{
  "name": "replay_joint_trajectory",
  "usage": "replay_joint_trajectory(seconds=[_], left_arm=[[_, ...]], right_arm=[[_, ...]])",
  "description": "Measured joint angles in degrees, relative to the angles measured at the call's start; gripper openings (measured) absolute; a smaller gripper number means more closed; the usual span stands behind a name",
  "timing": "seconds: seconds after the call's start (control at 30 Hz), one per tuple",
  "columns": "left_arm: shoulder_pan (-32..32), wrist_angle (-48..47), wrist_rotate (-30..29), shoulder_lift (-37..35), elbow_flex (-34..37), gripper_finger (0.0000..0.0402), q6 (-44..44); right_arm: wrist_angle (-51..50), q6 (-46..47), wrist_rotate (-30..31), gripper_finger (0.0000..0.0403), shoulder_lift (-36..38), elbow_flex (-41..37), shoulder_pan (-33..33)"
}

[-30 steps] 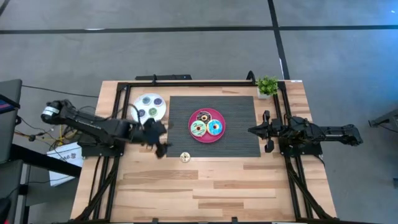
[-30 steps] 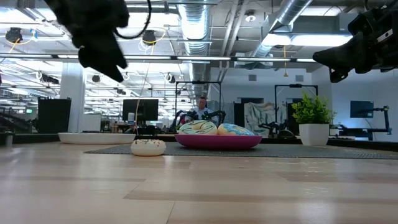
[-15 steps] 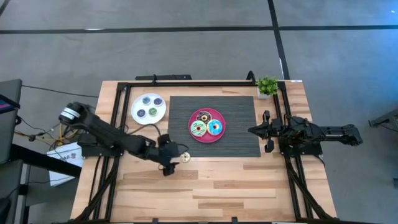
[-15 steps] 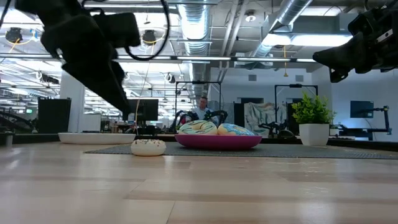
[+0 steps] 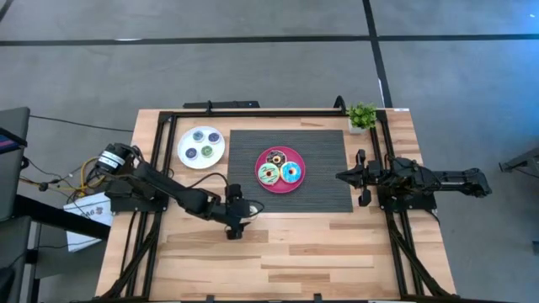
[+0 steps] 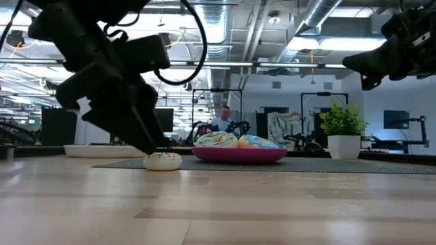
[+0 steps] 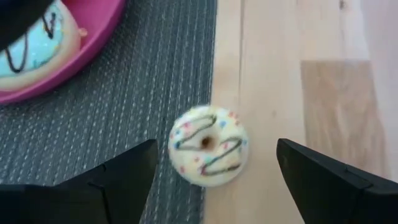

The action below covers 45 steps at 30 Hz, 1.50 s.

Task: Pick & Place donuts
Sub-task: Put the small white donut on the white plate

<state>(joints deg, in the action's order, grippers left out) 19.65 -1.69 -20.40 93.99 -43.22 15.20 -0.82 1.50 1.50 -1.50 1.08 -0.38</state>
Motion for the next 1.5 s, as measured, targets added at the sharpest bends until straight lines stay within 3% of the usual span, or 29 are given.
replay_joint_trajectory(seconds=[0.67, 0.9, 1.5], left_arm=[[-4.0, -0.2, 3.3, -0.1, 0.4, 0.0322, -5.5], [-3.9, 6.6, 3.7, 4.9, -0.5, 0.0322, -4.3], [-3.9, 2.7, 4.8, 5.5, -1.7, 0.0319, -3.5]], right_arm=[[0.0, 0.0, 0.0, 0.0000, 0.0, 0.0, 0.0], [0.0, 0.0, 0.0, 0.0000, 0.0, 0.0, 0.0], [0.3, 0.0, 0.0, 0.0000, 0.0, 0.0, 0.0]])
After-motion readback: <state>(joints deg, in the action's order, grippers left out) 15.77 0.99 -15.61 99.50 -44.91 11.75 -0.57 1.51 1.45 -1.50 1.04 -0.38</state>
